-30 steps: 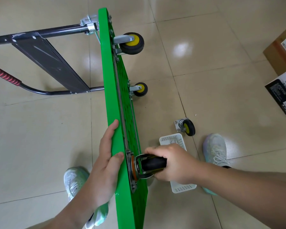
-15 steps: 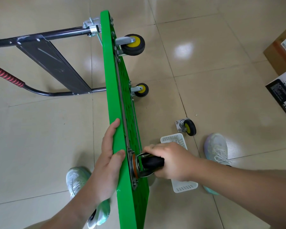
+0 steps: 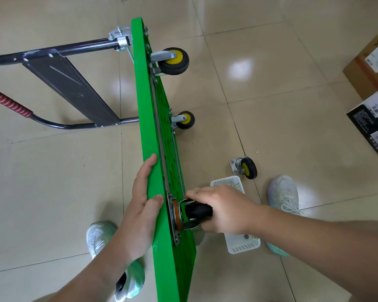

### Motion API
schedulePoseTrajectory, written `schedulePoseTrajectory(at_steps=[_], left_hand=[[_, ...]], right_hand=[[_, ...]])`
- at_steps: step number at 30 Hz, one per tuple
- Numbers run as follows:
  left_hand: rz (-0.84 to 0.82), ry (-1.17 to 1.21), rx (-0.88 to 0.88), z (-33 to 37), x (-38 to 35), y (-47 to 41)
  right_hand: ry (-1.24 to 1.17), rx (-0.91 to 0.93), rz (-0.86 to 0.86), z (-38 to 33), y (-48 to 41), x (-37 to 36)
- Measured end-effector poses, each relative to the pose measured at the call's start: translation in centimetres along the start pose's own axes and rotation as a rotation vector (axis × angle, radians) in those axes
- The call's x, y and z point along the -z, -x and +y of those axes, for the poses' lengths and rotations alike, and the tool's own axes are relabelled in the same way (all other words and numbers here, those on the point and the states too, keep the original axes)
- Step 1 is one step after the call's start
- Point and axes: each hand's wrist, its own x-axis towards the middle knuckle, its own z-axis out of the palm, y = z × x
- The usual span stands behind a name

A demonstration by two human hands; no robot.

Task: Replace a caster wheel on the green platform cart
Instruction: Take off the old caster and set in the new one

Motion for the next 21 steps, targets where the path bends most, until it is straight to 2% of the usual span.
schedulePoseTrajectory(at_steps=[14,21], left_hand=[[-0.016,-0.019,0.014,0.2,0.1,0.1],[-0.017,-0.025,0.001,0.0,0.2,0.1]], right_hand=[[0.064,0.011,0.015,0.1,0.8,0.1],[0.047,-0.077,-0.018,0.3,2.1,1.5]])
